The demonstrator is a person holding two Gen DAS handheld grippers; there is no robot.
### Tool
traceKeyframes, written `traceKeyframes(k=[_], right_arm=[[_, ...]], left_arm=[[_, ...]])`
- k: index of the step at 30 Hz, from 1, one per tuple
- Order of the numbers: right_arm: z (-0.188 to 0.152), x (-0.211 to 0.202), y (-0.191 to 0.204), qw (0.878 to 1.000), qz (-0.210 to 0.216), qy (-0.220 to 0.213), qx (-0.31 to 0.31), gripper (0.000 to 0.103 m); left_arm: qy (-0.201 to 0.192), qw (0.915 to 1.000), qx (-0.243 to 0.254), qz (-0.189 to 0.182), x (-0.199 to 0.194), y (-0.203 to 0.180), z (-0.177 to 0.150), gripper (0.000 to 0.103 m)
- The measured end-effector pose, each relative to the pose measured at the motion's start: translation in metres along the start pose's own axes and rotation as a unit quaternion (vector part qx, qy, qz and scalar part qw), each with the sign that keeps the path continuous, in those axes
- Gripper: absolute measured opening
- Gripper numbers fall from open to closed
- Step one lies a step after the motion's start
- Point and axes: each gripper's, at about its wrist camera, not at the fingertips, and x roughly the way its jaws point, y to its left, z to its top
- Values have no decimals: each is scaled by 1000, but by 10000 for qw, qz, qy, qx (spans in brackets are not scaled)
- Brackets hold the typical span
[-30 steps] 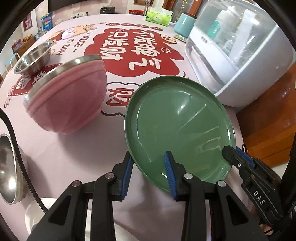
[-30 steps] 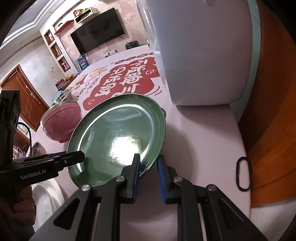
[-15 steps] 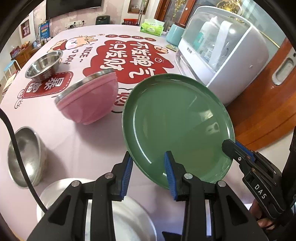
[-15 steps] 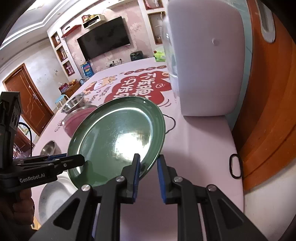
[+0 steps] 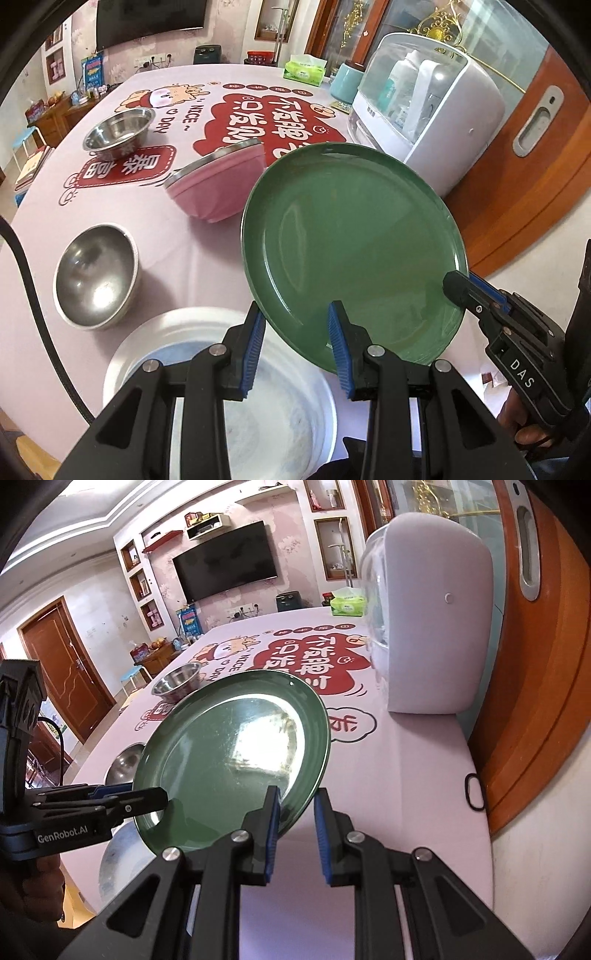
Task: Organize plates and bowls
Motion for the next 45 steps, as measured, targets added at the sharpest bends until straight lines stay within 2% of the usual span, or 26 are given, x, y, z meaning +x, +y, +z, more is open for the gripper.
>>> traceKeyframes(k=[6,21,37,45], right_arm=[[-22,-13,18,10000,6,0,75,18],[-70,-17,47,9990,22,194,390,18],[-94,9,87,9969,367,694,-90,18],[-101,16,98,9951,424,858,-256,19]], left_arm=[[23,10000,66,19,-20,11,-23,33],[491,9982,324,138,-38,29,-77,33],[1238,9909,-267,444,-21,78,-107,33],[1450,9870,-257,648,-18,87,-117,33]])
